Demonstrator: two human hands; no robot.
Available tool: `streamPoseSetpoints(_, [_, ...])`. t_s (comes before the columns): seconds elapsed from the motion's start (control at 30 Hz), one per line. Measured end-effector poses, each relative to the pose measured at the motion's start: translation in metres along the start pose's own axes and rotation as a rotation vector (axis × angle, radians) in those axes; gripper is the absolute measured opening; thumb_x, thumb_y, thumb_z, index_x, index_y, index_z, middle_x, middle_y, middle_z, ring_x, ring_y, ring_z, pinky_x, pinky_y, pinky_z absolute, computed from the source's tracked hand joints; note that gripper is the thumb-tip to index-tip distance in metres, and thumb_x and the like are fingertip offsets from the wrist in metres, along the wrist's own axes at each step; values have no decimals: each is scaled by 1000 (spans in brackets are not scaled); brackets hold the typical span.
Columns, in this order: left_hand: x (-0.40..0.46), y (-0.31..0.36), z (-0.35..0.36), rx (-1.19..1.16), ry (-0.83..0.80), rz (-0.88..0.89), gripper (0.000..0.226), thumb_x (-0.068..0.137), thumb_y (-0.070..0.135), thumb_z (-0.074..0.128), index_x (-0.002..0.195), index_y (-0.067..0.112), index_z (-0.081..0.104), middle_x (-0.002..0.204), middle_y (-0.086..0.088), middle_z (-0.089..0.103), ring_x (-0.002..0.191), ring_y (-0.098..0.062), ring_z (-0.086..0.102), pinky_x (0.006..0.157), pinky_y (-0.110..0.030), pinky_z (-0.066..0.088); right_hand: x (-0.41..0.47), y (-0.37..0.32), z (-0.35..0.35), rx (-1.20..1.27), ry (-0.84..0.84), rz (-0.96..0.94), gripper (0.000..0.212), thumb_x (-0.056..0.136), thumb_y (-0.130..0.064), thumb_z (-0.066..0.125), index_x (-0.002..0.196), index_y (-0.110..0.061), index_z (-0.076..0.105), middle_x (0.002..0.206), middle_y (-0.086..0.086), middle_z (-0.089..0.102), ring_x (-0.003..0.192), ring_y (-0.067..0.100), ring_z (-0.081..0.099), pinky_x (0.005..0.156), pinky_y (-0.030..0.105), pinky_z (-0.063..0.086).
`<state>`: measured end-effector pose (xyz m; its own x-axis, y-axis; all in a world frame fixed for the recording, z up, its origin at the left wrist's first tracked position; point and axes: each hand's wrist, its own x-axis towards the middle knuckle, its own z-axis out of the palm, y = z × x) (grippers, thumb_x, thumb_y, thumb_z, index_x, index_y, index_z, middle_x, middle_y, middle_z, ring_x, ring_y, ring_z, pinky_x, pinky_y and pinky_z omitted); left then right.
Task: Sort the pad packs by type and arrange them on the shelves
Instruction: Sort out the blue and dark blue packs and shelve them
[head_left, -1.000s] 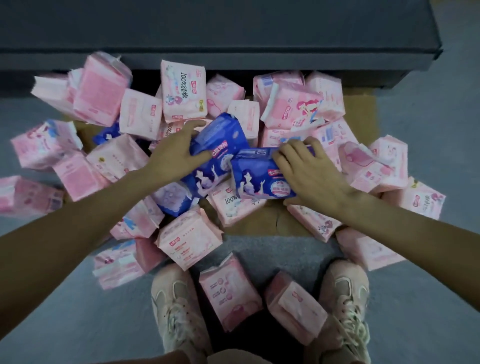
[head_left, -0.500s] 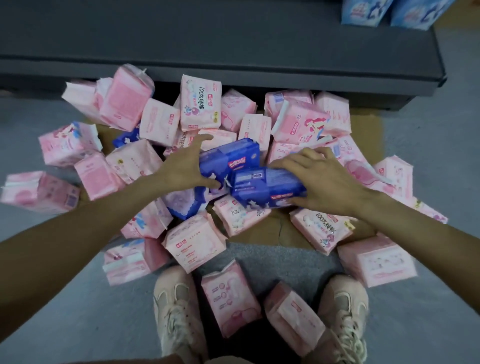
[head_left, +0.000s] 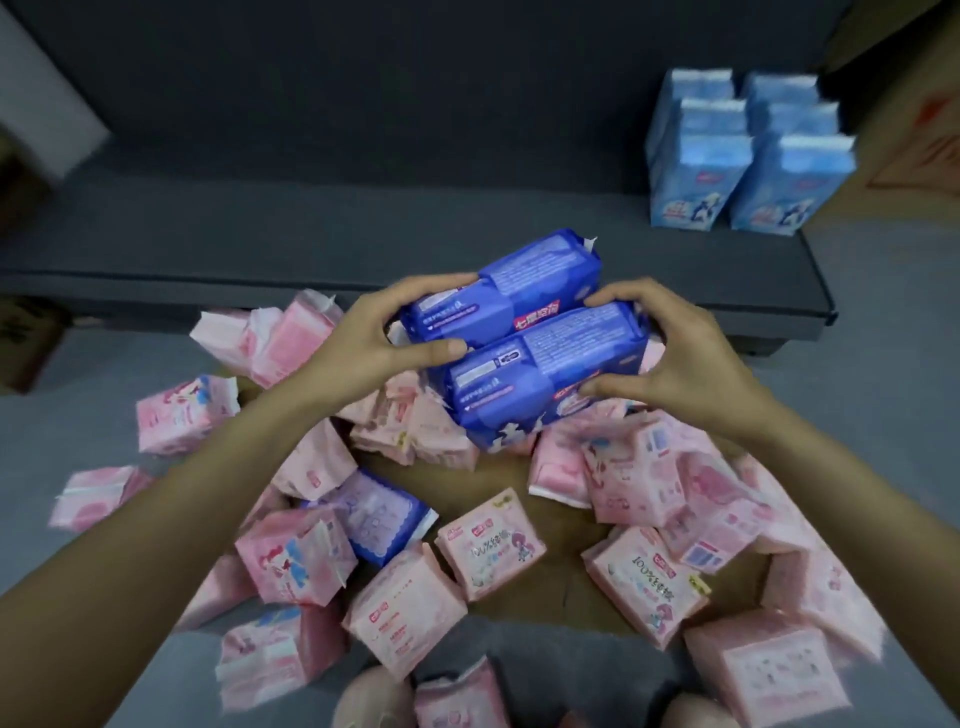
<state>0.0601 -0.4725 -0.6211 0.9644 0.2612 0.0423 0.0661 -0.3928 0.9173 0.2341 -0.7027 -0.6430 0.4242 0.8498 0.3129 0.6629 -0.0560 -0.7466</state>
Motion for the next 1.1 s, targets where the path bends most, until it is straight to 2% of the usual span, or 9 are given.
streamPoseSetpoints(0.17, [57,79,-34,155,23,188,55,76,35,73,127,32,54,128,2,51,121,-1,48,101,-12,32,49,-30,-76,-14,156,-46,59,63,-31,84,112,-25,52,126,-5,50,122,6,47,95,18,38])
streamPoseSetpoints(0.23, [83,108,-38,149,34,262,58,76,30,74,130,31,53,126,8,55,118,-1,51,99,-16,38,67,-40,-106,-1,176,-55,57,65,-35,83,111,-30,49,123,-18,50,119,3,48,94,16,38])
streamPoseSetpoints(0.33, [114,135,-29,-48,95,321,63,70,36,75,127,33,51,119,18,61,112,-3,57,85,-23,51,80,-44,-141,21,254,-57,60,62,-25,87,109,-27,49,110,-29,55,97,-5,54,85,12,41])
streamPoseSetpoints(0.47, [161,187,-14,-258,93,420,69,66,35,76,128,32,44,122,8,61,110,-9,60,86,-25,50,96,-58,-199,63,389,-100,61,62,-33,87,111,-32,52,117,-21,56,100,1,56,85,16,45])
streamPoseSetpoints(0.6, [198,266,-21,-211,-87,500,117,50,46,90,141,43,18,144,9,44,130,-5,45,96,-15,41,110,-104,-271,48,508,-101,58,64,-26,85,108,-44,53,116,-22,57,104,-2,56,85,11,43])
streamPoseSetpoints(0.77, [219,343,-35,80,-79,602,137,47,44,89,136,57,-14,148,23,16,140,1,24,110,-20,28,116,-160,-331,-9,583,-127,64,63,-20,87,115,-27,51,116,-26,55,105,-4,54,87,12,43])
streamPoseSetpoints(0.87, [224,386,-41,127,-52,650,134,49,46,87,137,54,-13,138,31,16,138,8,22,107,-15,27,117,-188,-356,6,639,-141,67,61,-8,80,117,-26,50,114,-24,56,102,-3,55,86,13,45])
streamPoseSetpoints(1.0, [241,442,-52,165,52,721,127,54,49,84,150,35,1,144,27,24,128,21,23,98,1,23,128,-217,-392,-71,707,-181,75,64,-13,84,126,-31,46,127,-11,53,107,2,56,90,18,47])
streamPoseSetpoints(1.1, [266,476,-57,189,110,722,123,58,53,84,151,30,7,153,13,30,137,-1,29,108,-21,27,146,-232,-426,-141,727,-182,74,70,-16,81,130,-38,43,131,-15,51,108,4,57,89,18,48])
